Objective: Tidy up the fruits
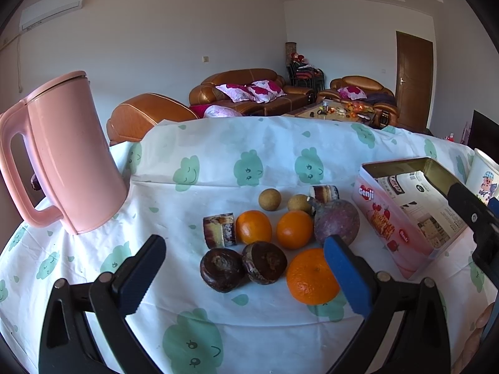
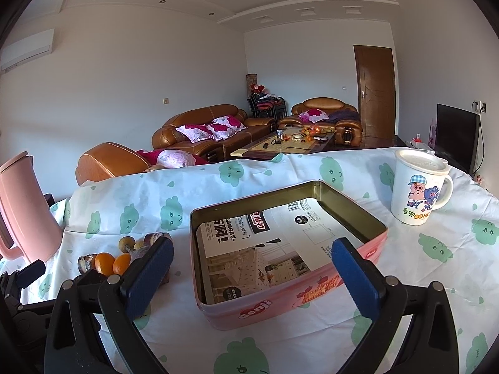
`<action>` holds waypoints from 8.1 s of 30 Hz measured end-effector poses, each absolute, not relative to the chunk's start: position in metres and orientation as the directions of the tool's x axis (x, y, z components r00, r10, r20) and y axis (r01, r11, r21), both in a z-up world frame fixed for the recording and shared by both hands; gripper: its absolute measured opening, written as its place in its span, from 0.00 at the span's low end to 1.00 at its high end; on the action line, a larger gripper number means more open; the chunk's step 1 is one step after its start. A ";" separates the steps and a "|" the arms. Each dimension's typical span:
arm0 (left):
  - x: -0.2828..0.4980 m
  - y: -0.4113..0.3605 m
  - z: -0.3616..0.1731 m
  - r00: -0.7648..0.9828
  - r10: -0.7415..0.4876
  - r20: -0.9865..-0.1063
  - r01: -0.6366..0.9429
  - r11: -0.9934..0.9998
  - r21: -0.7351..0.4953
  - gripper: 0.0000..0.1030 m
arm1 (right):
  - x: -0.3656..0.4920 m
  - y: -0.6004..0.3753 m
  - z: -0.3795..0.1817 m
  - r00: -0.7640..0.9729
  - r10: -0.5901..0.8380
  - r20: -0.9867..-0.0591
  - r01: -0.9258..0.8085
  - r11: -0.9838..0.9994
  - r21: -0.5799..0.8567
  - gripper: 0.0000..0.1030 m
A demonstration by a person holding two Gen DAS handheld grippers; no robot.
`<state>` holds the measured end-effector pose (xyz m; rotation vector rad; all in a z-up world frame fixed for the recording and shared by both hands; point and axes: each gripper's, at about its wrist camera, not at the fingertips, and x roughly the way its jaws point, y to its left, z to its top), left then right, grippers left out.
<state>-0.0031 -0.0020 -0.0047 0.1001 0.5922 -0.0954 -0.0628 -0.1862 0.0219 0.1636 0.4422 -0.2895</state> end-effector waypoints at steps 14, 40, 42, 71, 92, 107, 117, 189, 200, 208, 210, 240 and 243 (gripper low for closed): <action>-0.003 -0.002 -0.005 0.824 -0.061 -0.563 0.117 0.991 0.065 1.00 | -0.063 -0.185 0.022 0.863 -0.238 -0.445 0.309 0.947 0.092 0.99; 0.026 0.090 0.006 0.781 0.146 -0.607 -0.166 0.986 0.023 1.00 | 0.005 -0.076 -0.031 0.600 0.215 -0.770 -0.184 0.974 0.129 0.73; 0.026 0.086 0.006 0.780 0.122 -0.614 -0.132 0.991 0.028 1.00 | 0.008 -0.077 -0.032 0.591 0.218 -0.776 -0.190 0.973 0.128 0.65; 0.032 -0.010 -0.025 0.611 -0.313 -0.727 0.443 0.896 -0.012 0.44 | -0.034 -0.237 0.026 0.818 0.020 -0.574 0.085 0.984 0.155 0.47; 0.012 0.023 0.013 0.741 -0.415 -0.527 0.381 0.907 -0.179 0.23 | -0.044 -0.272 0.037 0.853 -0.056 -0.519 0.182 0.964 0.196 0.47; 0.011 -0.150 0.016 0.602 -0.545 -0.583 0.589 0.797 -0.136 0.24 | -0.023 -0.312 0.014 0.772 -0.054 -0.633 0.215 0.960 0.179 0.47; 0.016 -0.171 -0.004 0.592 -0.480 -0.647 0.564 0.821 -0.093 0.24 | -0.019 -0.318 0.001 0.747 0.013 -0.665 0.217 0.940 0.262 0.48; 0.045 0.050 -0.031 0.595 -0.209 -0.776 0.291 0.956 -0.034 0.38 | 0.009 -0.106 -0.005 0.769 0.043 -0.638 -0.105 0.993 -0.059 0.64; 0.033 0.082 0.004 0.754 -0.212 -0.622 0.193 0.976 -0.099 0.38 | 0.038 -0.095 -0.021 0.689 0.043 -0.723 -0.158 0.983 -0.093 0.64; 0.037 0.091 0.008 0.792 -0.186 -0.581 0.141 0.982 -0.122 0.38 | 0.040 -0.090 -0.024 0.675 0.054 -0.736 -0.194 0.975 -0.106 0.51; 0.035 0.088 0.007 0.795 -0.183 -0.579 0.145 0.983 -0.112 0.38 | 0.039 -0.094 -0.023 0.680 0.078 -0.729 -0.190 0.979 -0.072 0.51; 0.018 0.016 0.012 0.810 -0.263 -0.525 0.234 0.964 -0.122 0.38 | -0.040 -0.243 0.050 0.902 -0.032 -0.430 0.081 0.992 0.096 0.51; 0.014 -0.016 0.017 0.799 -0.307 -0.517 0.295 0.949 -0.107 0.38 | -0.042 -0.260 0.051 0.902 -0.098 -0.421 0.136 0.989 0.060 0.51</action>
